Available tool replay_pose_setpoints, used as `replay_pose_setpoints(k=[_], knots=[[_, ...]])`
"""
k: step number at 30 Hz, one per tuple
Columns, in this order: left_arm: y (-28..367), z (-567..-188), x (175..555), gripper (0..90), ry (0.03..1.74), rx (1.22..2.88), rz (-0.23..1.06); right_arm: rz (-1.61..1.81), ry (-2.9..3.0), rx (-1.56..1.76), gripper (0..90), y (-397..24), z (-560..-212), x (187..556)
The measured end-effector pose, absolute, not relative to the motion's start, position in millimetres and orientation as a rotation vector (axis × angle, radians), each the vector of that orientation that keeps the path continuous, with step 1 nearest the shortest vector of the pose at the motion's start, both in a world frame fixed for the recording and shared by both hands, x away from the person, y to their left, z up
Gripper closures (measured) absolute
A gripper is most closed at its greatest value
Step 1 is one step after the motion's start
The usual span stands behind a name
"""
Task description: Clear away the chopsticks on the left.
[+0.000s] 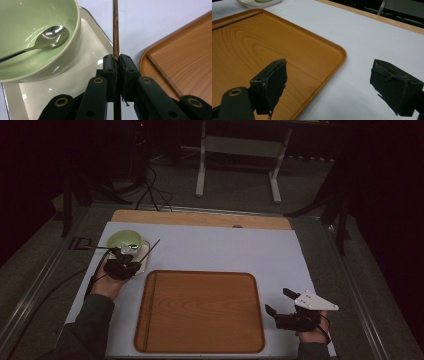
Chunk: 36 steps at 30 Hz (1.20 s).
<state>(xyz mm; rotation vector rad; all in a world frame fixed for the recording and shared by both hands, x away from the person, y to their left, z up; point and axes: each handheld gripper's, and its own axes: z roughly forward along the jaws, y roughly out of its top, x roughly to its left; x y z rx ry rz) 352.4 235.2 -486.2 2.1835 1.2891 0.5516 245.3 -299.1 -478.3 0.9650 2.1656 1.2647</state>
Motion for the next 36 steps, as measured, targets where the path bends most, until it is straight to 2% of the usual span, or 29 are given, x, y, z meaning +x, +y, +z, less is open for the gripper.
replay_pose_setpoints(k=[19,36], knots=[[222,-463,330,84.6,1.285,2.058,0.55,1.273,2.157,0.961,13.7,-300,-477,244],[203,-464,312,84.5,1.3,1.986,0.569,1.275,2.155,0.96,13.7,-300,-477,244]])
